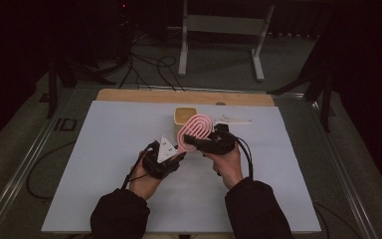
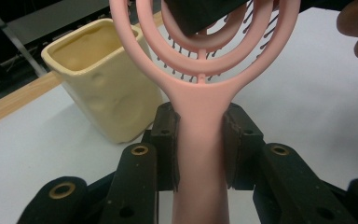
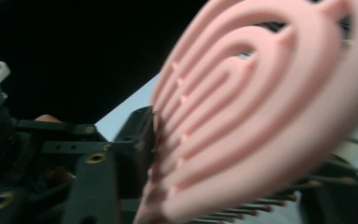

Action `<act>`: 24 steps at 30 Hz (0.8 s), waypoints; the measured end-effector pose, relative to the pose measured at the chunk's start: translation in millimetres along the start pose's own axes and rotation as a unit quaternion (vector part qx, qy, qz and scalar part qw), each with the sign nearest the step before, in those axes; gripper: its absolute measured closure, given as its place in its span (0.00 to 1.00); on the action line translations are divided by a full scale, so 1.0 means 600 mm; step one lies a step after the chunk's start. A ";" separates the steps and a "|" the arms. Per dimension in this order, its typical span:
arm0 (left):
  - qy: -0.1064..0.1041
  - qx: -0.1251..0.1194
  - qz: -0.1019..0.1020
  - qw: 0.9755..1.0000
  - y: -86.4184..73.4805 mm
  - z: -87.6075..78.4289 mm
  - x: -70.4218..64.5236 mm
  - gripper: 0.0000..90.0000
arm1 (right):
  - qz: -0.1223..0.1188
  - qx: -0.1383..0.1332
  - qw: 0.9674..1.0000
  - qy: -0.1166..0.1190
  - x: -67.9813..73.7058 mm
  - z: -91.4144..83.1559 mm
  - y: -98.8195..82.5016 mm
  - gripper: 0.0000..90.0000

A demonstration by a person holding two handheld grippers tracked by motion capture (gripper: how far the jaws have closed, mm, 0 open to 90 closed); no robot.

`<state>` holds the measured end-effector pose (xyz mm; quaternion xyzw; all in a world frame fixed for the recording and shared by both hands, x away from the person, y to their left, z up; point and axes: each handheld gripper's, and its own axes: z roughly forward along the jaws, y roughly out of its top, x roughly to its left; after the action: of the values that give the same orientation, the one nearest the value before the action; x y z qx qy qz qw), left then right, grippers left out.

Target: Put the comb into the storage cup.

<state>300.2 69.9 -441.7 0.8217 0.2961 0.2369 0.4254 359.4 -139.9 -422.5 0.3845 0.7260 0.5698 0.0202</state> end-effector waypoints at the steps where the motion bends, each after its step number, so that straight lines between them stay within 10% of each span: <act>1: -0.001 -0.002 0.000 1.000 0.000 0.000 -0.001 0.78 | -0.002 0.001 1.000 0.001 0.002 0.001 0.000 0.54; 24: -0.017 -0.002 -0.015 1.000 -0.006 0.005 0.006 0.77 | 0.041 0.000 0.998 0.045 0.009 0.005 0.001 0.70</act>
<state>303.5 72.3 -446.0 0.8202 0.3012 0.2169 0.4353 357.2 -134.4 -420.8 0.3875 0.7098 0.5872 -0.0359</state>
